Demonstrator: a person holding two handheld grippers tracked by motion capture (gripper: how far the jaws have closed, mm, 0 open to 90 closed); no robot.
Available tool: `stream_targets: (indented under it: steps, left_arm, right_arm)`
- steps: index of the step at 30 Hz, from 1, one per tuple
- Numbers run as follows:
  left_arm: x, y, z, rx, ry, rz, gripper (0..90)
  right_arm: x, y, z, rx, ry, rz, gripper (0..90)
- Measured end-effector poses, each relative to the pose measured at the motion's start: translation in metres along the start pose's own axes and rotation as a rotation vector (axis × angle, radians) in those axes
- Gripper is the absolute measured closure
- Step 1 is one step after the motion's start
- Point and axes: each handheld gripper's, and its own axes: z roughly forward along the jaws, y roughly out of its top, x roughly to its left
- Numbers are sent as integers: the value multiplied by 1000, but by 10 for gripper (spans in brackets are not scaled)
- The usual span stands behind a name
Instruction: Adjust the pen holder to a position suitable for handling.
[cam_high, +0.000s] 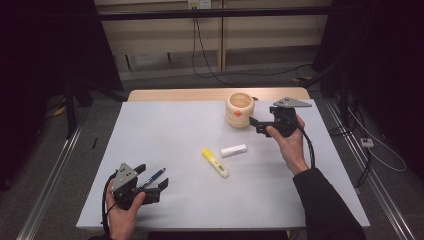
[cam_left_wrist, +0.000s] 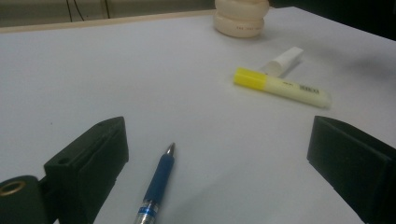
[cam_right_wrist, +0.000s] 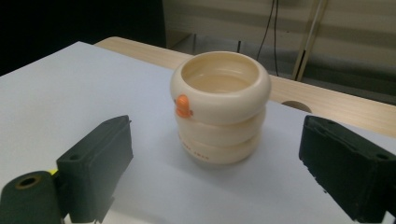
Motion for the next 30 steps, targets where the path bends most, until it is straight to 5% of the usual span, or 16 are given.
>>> stream_targets:
  steps: [18, 30]
  left_arm:
    - [0, 0, -1, 2, -5, 3, 54]
    - [0, -1, 1, 8, -18, -5, 54]
  right_arm:
    - [-30, 37, 66, 32, -66, 12, 372]
    - [-43, 39, 97, 74, -85, 18, 465]
